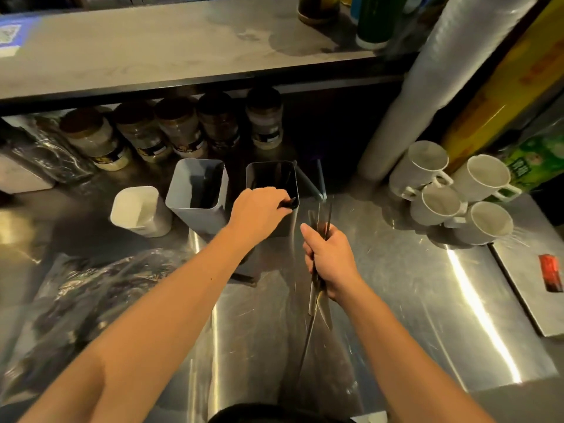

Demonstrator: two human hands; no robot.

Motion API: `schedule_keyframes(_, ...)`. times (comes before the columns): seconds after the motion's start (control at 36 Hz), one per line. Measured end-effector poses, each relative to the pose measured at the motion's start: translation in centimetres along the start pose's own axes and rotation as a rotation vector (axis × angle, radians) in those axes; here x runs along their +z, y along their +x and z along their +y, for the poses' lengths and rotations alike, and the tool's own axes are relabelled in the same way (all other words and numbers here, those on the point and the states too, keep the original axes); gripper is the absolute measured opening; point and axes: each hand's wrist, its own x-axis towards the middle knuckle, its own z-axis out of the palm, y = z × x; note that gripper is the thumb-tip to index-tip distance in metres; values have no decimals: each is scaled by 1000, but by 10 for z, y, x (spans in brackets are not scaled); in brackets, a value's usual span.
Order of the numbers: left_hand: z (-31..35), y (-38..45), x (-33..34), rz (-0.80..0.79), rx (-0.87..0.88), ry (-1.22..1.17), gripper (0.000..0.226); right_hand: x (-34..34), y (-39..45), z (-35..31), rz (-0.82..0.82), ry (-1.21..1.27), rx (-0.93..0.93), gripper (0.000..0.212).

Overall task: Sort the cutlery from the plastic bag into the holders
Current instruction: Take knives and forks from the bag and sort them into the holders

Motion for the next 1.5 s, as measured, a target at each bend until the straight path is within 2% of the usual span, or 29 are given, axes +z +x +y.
schedule_keyframes(0.11, -4, -6, -3, 105, -62, -148, 34, 3, 3, -1, -8, -16, -7, 24)
schedule_keyframes(0.19, -11, -12, -10, 280, -74, -249, 35, 12, 5, -2, -27, -27, -3, 24)
schedule_keyframes(0.25, -16, -16, -15, 371, -54, -231, 33, 20, 6, -2, -46, -27, 9, 23)
schedule_keyframes(0.33, -24, -20, -23, 384, -96, -269, 33, 33, 7, -4, -82, -16, 18, 21)
schedule_keyframes(0.47, -36, -24, -40, 344, -112, -482, 29, 47, 7, -4, -115, -30, 25, 19)
schedule_keyframes(0.56, -49, -34, -70, 520, -92, -534, 24, 53, 7, -5, -124, -26, 33, 17)
schedule_keyframes(0.64, -77, -50, -101, 740, -93, -490, 24, 57, 7, -6, -138, -39, 31, 17)
schedule_keyframes(0.69, -98, -57, -112, 796, -99, -426, 25, 61, 7, -6, -143, -48, 33, 17)
schedule_keyframes(0.78, -123, -57, -102, 723, -122, -320, 27, 67, 8, -5, -152, -50, 39, 17)
schedule_keyframes(0.83, -133, -55, -84, 542, -187, -274, 34, 71, 8, -3, -152, -55, 47, 18)
schedule_keyframes(0.92, -143, -58, -53, 251, -283, -159, 57, 72, 8, -1, -134, -50, 57, 19)
schedule_keyframes(1.0, -139, -67, -26, 91, -239, -13, 40, 69, 10, 1, -74, -42, 54, 20)
schedule_keyframes(1.06, -134, -69, -16, 69, -249, 50, 27, 65, 13, 3, -2, -71, 54, 23)
schedule_keyframes(1.11, -129, -66, -10, 117, -299, 27, 19, 61, 16, 4, 68, -115, 45, 26)
schedule_keyframes(1.25, -115, -51, -6, 142, -352, -37, 18, 50, 25, 10, 205, -64, 25, 22)
schedule_keyframes(1.31, -104, -47, -5, 208, -365, -39, 21, 47, 29, 12, 240, -65, 32, 21)
schedule_keyframes(1.39, -79, -42, -4, 382, -168, -125, 21, 42, 31, 15, 256, -84, 37, 21)
schedule_keyframes(1.44, -54, -36, -4, 306, -24, -214, 28, 40, 31, 16, 258, -89, 40, 21)
schedule_keyframes(1.5, -32, -27, 0, 85, 28, -180, 42, 38, 31, 17, 254, -81, 46, 22)
